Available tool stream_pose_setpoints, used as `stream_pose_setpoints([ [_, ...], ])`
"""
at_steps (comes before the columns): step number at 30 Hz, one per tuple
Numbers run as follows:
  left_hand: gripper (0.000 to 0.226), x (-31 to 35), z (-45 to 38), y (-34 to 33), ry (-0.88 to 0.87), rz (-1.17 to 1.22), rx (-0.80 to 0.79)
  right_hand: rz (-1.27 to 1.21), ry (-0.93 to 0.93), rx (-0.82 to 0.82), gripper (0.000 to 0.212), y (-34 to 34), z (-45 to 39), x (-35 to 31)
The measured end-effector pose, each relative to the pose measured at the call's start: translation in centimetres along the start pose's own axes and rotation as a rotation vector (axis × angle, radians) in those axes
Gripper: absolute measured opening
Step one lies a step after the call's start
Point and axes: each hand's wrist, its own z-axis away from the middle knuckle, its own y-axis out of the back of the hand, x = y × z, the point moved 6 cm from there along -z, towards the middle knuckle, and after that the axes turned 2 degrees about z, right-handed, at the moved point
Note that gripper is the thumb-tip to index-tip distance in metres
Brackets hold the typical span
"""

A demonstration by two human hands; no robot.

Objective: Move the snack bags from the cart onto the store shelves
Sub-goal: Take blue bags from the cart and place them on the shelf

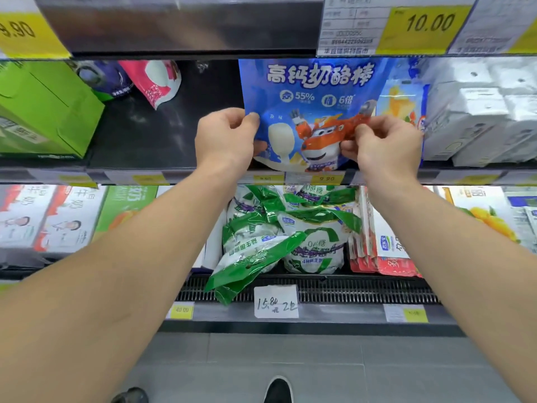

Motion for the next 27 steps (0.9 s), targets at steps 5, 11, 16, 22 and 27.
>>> stream_pose_setpoints([
  [5, 0.014, -1.4, 0.3, -0.1, 0.027, -0.021, -0.031, 0.016, 0.024, 0.005, 0.025, 0.0, 0.5, 0.8],
  [11, 0.015, -0.9, 0.2, -0.4, 0.038, -0.006, -0.044, -0.019, -0.009, -0.005, 0.019, -0.1, -0.6, 0.6],
  [16, 0.006, -1.2, 0.6, -0.8, -0.005, -0.052, -0.037, -0.044, -0.011, 0.039, 0.010, -0.4, -1.4, 0.7],
  [22, 0.018, -1.8, 1.8, -0.6, -0.008, -0.060, -0.047, 0.054, 0.031, 0.018, 0.010, 0.3, 1.0, 0.6],
  [27, 0.041, -2.0, 2.9, 0.0, -0.010, -0.045, -0.067, 0.016, 0.078, -0.023, 0.030, 0.9, 3.8, -0.2],
])
